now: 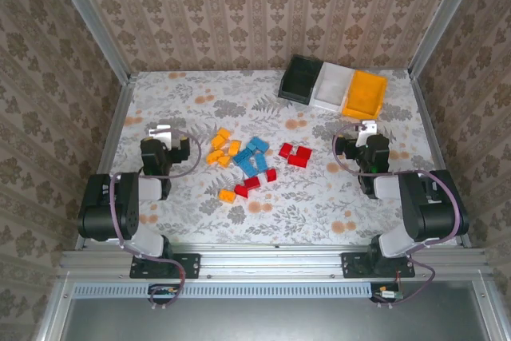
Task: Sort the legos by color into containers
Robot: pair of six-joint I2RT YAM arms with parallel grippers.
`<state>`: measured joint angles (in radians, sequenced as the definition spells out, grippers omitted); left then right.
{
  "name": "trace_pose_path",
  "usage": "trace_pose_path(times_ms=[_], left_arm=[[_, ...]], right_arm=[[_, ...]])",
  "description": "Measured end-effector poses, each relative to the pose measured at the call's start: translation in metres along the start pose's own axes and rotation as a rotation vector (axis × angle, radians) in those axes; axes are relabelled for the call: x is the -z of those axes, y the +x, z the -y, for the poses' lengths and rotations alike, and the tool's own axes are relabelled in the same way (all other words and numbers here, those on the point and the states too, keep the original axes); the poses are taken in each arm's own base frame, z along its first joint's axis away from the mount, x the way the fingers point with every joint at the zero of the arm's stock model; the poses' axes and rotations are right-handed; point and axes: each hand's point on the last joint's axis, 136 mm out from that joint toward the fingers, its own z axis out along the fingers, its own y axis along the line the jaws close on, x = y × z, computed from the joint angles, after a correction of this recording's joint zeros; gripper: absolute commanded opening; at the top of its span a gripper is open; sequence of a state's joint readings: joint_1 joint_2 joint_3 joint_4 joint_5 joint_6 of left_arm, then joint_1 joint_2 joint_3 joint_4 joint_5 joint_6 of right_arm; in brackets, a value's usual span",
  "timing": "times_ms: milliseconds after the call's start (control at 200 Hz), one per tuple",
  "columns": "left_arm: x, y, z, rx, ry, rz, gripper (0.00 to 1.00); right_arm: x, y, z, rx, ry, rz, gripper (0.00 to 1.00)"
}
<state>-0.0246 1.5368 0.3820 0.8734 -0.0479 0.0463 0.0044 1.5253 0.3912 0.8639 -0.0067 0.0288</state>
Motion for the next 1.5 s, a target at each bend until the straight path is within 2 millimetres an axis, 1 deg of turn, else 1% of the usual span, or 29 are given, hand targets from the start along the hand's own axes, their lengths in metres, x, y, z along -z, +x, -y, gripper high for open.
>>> trace_pose_path(times_ms=[220, 1280, 1375, 1430, 1495], left_arm=[[0.000, 0.003, 0.000, 0.000, 0.001, -0.010, 1.00], [0.000, 0.003, 0.000, 0.000, 0.001, -0.010, 1.00], [-0.002, 0.004, 0.000, -0.001, 0.002, -0.037, 1.00], [-0.003, 0.001, 0.000, -0.002, 0.001, -0.058, 1.00], [-0.005, -0.014, -0.002, -0.002, 0.002, -0.055, 1.00]], right_arm=[[0.000, 0.000, 0.000, 0.000, 0.000, 0.000, 1.00], [0.000, 0.000, 0.000, -0.001, 0.000, 0.000, 1.00], [0.000, 0.000, 0.001, -0.003, 0.008, 0.000, 1.00], [0.000, 0.001, 0.004, -0.005, 0.022, -0.005, 1.00], [-0.001, 0.004, 0.007, -0.011, 0.039, -0.025, 1.00]])
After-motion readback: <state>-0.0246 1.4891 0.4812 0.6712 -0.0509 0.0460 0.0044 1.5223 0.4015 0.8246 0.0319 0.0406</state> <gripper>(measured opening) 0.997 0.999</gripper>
